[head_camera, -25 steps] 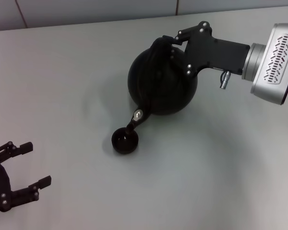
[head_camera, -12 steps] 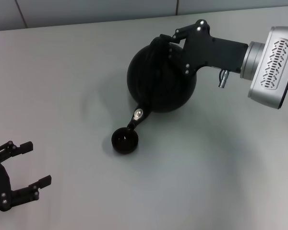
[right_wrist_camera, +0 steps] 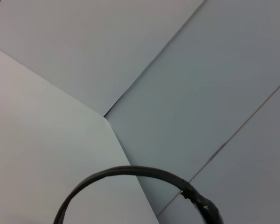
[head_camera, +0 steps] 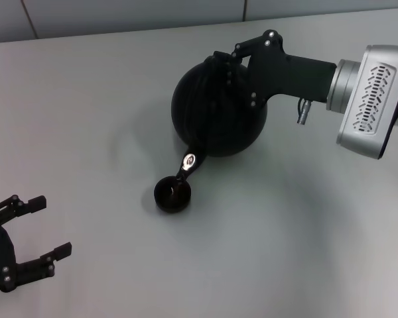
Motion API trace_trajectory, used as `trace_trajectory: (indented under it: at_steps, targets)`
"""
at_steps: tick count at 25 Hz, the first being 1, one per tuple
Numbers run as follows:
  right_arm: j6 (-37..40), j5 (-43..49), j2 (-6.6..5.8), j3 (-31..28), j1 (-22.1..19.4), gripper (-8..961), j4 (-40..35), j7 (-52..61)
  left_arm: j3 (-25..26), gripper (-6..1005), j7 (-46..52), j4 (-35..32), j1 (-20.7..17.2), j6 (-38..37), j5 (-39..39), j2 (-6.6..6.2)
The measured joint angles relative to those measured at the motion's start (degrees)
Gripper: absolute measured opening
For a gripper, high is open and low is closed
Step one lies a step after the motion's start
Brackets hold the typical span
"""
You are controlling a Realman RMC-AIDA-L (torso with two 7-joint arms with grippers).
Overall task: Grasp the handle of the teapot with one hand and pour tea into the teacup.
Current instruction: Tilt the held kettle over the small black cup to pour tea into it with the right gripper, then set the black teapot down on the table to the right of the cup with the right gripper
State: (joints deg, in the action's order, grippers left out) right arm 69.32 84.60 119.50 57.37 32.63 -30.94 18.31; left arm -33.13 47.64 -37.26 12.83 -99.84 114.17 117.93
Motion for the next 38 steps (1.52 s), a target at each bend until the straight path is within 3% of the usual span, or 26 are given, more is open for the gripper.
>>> trace_trajectory:
  at_steps: [9, 14, 21, 28, 38]
  targets:
    - [0.6, -0.1, 0.02, 0.0, 0.1, 77, 0.0, 0.5, 0.0, 849, 0.0, 0.1, 0.0, 0.0, 0.0, 0.0]
    - [0.1, -0.2, -0.07, -1.0, -0.2, 77, 0.4, 8.2, 0.0, 849, -0.1, 0.1, 0.0, 0.0, 0.0, 0.0]
    - [-0.7, -0.2, -0.41, -8.0, -1.8, 77, 1.1, 23.9, 0.0, 850, -0.2, 0.1, 0.1, -0.1, 0.0, 0.0]
    - [-0.4, -0.2, -0.47, -14.9, -4.2, 78, 2.5, 31.5, -0.4, 850, -0.3, 0.1, 0.2, -0.2, 0.0, 0.0]
    - [-2.8, -0.2, -0.51, -15.7, -5.2, 78, 5.8, 32.6, -0.5, 850, -0.3, 0.1, 0.2, -0.4, 0.2, 0.0]
